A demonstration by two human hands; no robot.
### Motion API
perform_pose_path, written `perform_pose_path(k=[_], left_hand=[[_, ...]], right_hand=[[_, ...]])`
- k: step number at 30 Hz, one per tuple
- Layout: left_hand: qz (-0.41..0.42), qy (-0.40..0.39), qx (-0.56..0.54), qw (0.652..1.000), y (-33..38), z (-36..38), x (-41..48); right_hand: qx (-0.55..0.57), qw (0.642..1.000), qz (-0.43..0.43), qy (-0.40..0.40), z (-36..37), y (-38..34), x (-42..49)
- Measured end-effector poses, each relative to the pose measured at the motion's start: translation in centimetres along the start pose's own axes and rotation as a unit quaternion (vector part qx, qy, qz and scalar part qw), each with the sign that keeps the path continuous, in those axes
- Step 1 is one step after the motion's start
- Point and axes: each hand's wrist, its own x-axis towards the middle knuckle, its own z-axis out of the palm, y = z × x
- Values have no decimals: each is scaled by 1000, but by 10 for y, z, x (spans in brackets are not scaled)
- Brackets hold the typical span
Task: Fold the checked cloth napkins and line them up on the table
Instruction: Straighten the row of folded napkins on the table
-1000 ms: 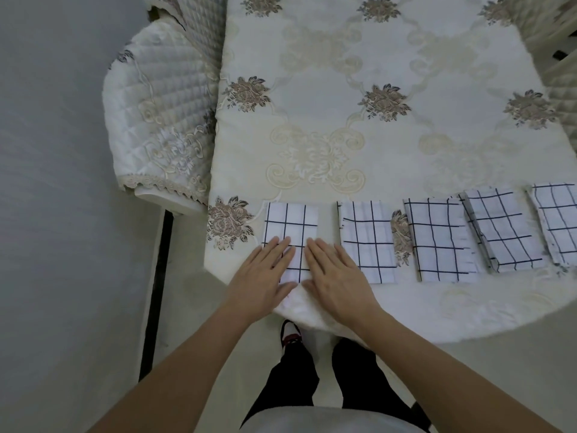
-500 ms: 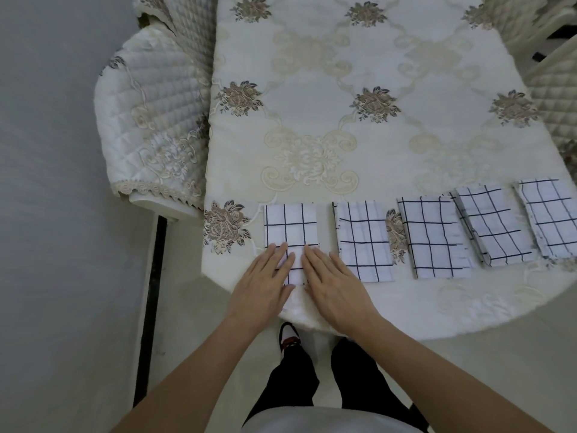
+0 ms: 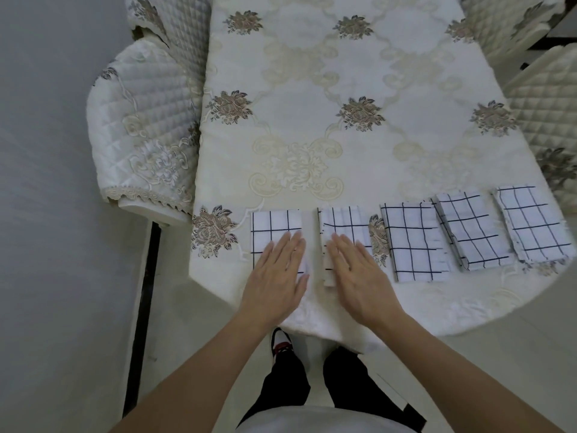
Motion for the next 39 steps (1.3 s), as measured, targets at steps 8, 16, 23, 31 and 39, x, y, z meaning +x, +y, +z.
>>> perform_pose_path(k=[8,16,23,31,39], left_hand=[[-3,-113,46,993,60,24,56],[-27,-121,56,991,58,32,59],[-19,-145,52,988,43,34,75],[-21,-107,55,993,44,38,70],[-9,-92,65,994,41,48,52]], right_hand=[[-58,997,13,-54,15,72,-10],[-49,996,-11,-72,15,81,-8],[-37,995,-27,-87,20,84,9],[-29,997,-20,-75,23,82,11],[-18,995,-29,-94,24,82,-11]])
